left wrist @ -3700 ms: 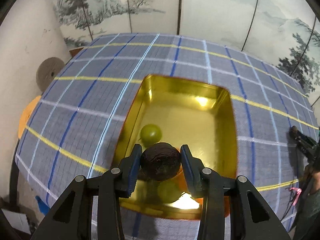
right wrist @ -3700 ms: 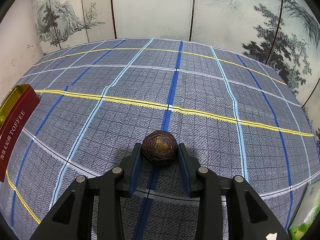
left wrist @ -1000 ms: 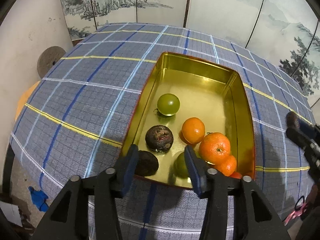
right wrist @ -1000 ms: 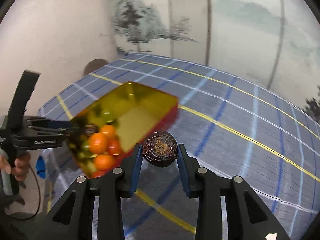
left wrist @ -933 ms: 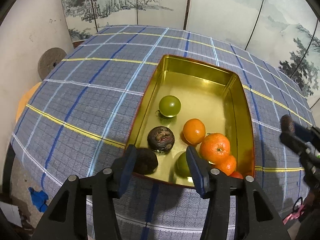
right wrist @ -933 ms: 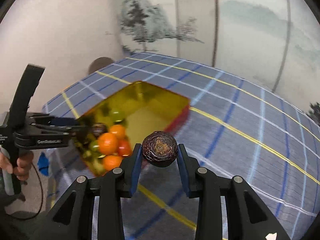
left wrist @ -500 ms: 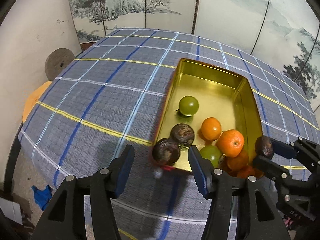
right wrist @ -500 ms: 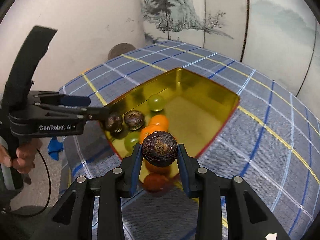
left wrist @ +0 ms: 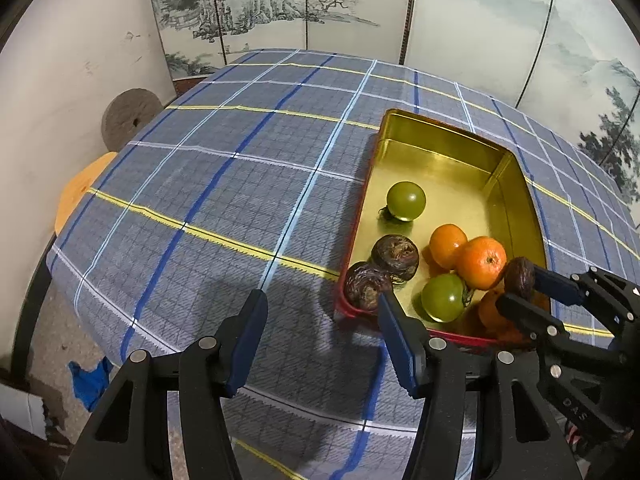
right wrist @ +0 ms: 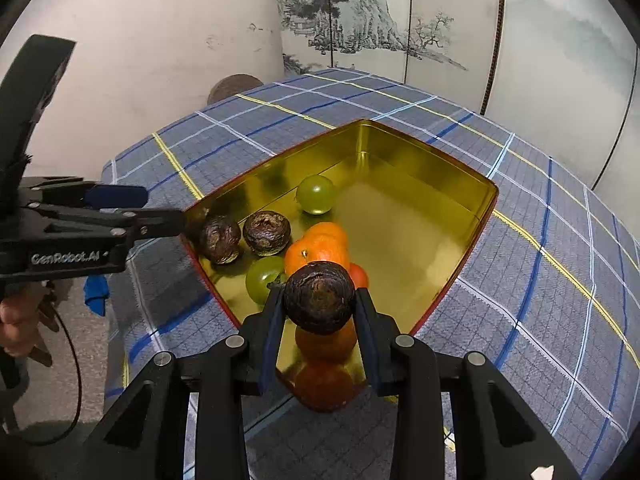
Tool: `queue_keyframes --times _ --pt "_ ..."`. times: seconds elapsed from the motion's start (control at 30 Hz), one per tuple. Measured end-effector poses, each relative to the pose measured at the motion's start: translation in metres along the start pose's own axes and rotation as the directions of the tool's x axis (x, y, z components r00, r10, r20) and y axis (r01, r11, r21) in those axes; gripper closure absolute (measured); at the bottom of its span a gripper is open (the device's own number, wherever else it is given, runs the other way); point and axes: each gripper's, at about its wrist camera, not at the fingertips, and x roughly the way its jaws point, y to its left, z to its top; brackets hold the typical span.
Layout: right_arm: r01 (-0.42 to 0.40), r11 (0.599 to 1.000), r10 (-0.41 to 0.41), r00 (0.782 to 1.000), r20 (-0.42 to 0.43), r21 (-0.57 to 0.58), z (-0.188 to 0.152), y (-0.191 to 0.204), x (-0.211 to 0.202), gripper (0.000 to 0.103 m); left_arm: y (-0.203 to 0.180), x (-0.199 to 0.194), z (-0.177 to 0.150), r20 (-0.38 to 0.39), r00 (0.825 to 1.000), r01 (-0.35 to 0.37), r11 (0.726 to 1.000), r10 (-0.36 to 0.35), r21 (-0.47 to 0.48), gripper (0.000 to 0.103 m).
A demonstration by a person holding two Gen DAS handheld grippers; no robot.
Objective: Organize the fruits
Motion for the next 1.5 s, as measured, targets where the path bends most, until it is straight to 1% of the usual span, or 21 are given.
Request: queue_keyframes --times 0.13,0.4,0.73,0.83,0.93,1.0,1.13,1.2,1.23,1.3,1.4,1.5 --pt "0.021 1.000 -0.021 1.000 -0.004 0.006 0.003 0.001 0.007 0.071 0.003 0.000 -0.003 -0.002 1.000 -0.005 1.000 0.005 0.001 0.045" --pt "0.039 0.999 -0.039 0.999 -0.019 0.014 0.003 0.007 0.015 0.071 0.006 0.000 -0.010 -0.010 1.000 -0.012 1.000 0.012 -0.002 0.045" --pt "0.050 0.996 -0.049 0.999 -0.022 0.069 -0.001 0.007 0.015 0.070 0.000 -0.006 -0.015 -0.012 1.000 -0.015 1.000 0.015 0.002 0.045" --pt "0.054 0.996 -0.053 0.998 -0.019 0.072 -0.001 0.008 0.013 0.067 -0.003 -0.010 -0.016 -0.004 1.000 -0.022 1.000 0.022 0.005 0.045" --pt "0.058 0.995 -0.057 0.998 -0.011 0.084 -0.001 0.008 0.008 0.061 -0.006 -0.012 -0.016 0.001 1.000 -0.029 1.000 0.029 0.005 0.044" --pt "0.061 0.994 -0.061 0.998 -0.006 0.090 -0.001 0.008 0.004 0.054 -0.007 -0.014 -0.016 0.003 1.000 -0.031 1.000 0.031 0.003 0.044" --pt "0.074 0.992 -0.075 0.997 0.001 0.099 -0.001 0.008 -0.007 0.047 -0.012 -0.019 -0.017 0.018 0.999 -0.041 0.999 0.041 0.008 0.044" --pt "0.084 0.991 -0.084 0.996 -0.004 0.106 -0.002 0.007 -0.012 0.034 -0.013 -0.020 -0.017 0.019 0.999 -0.048 0.999 0.048 0.007 0.044" --pt "0.091 0.990 -0.091 0.996 -0.007 0.108 -0.002 0.007 -0.014 0.031 -0.014 -0.022 -0.017 0.022 0.998 -0.052 0.999 0.051 0.008 0.044" --pt "0.104 0.988 -0.103 0.995 -0.012 0.114 -0.004 0.007 -0.019 0.021 -0.017 -0.024 -0.018 0.026 0.998 -0.053 0.998 0.053 0.014 0.044" --pt "0.112 0.985 -0.109 0.994 -0.025 0.132 -0.008 0.005 -0.025 0.015 -0.022 -0.026 -0.019 0.030 0.997 -0.069 0.997 0.068 0.027 0.044" --pt "0.115 0.983 -0.110 0.993 -0.042 0.140 -0.011 0.005 -0.027 0.010 -0.026 -0.029 -0.020 0.032 0.997 -0.074 0.997 0.073 0.034 0.044"
